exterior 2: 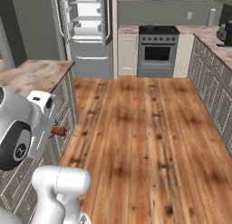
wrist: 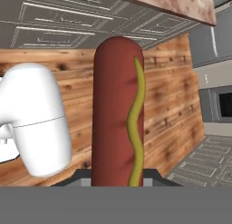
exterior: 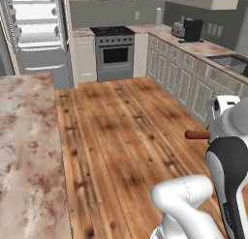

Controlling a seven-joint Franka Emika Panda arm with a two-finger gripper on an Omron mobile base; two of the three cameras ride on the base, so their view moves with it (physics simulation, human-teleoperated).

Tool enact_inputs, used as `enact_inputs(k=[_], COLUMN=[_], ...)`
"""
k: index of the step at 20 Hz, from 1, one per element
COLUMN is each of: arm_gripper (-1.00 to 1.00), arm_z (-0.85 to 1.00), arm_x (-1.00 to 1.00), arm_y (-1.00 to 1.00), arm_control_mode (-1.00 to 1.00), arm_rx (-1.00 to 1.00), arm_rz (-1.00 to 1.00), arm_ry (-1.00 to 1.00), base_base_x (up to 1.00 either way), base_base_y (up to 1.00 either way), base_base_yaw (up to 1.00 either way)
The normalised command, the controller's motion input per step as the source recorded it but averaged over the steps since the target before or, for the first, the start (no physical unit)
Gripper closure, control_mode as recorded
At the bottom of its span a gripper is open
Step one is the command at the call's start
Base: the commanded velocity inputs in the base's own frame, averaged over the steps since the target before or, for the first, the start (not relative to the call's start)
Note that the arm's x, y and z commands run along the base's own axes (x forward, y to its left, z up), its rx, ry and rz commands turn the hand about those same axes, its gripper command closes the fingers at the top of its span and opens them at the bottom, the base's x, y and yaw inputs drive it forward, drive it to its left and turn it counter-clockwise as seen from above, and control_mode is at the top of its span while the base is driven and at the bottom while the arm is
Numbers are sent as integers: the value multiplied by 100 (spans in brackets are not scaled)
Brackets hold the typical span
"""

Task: Place the cold items (mango and lime) from the fridge in one tupperware on the dining counter. Place the warm items (kebab skewer and hot dog) in the stove area in another tupperware.

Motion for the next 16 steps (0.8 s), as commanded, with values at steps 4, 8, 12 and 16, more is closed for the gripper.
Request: enact_inputs(k=[4,8,12,16], arm_gripper=[100,100,100,100], arm_z=[0,0,0,0], arm_x=[0,0,0,0], arm_y=[0,0,0,0], arm_control_mode=[100,100,100,100], arm_rx=[0,0,0,0], arm_rz=[0,0,0,0], arm_ry=[0,0,0,0], base_base_x=[-100,-100,-100,-100], base_base_y=[3,8,16,17], base_base_yaw=[0,0,1,3])
